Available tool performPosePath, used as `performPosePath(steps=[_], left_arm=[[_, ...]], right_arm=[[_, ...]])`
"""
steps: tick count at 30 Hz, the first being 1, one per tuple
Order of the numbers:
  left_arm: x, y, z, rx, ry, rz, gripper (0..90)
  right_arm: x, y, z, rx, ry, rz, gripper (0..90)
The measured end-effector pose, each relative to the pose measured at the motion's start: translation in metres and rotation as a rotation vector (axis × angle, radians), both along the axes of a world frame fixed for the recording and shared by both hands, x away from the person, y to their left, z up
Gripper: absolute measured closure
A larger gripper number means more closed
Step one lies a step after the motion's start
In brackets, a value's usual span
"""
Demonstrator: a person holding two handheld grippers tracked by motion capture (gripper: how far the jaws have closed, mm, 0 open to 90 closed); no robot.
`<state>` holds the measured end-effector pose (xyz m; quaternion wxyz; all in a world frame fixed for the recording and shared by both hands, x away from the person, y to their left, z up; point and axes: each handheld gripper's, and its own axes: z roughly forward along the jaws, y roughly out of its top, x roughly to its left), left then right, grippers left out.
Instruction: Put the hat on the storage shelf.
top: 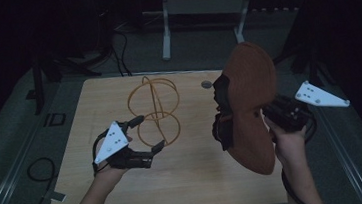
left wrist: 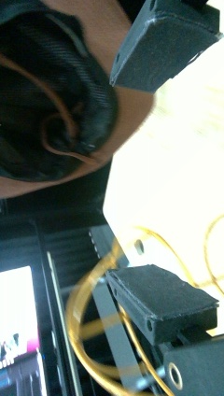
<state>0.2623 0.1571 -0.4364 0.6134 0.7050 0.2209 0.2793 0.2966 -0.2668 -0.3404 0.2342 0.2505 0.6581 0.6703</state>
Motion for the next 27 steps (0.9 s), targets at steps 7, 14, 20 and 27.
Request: performPosePath(steps=[7,14,20,27], left_arm=[[-0.006,0.036,-0.037,0.043,0.048,0.125,8.5],[-0.017,0.067,-0.075,0.041,0.117,0.237,4.2],[-0.032,0.09,-0.099,0.006,0.142,0.297,4.9],[-0.042,0.099,-0.114,-0.034,0.144,0.336,5.3]], right_arm=[[0.026,0.019,0.01,-0.002,0.012,-0.009,89.0],[0.052,0.039,0.009,-0.001,0.054,-0.019,89.0],[0.071,0.062,0.02,-0.017,0.058,-0.013,88.9],[0.088,0.106,0.039,-0.056,0.038,0.01,88.9]])
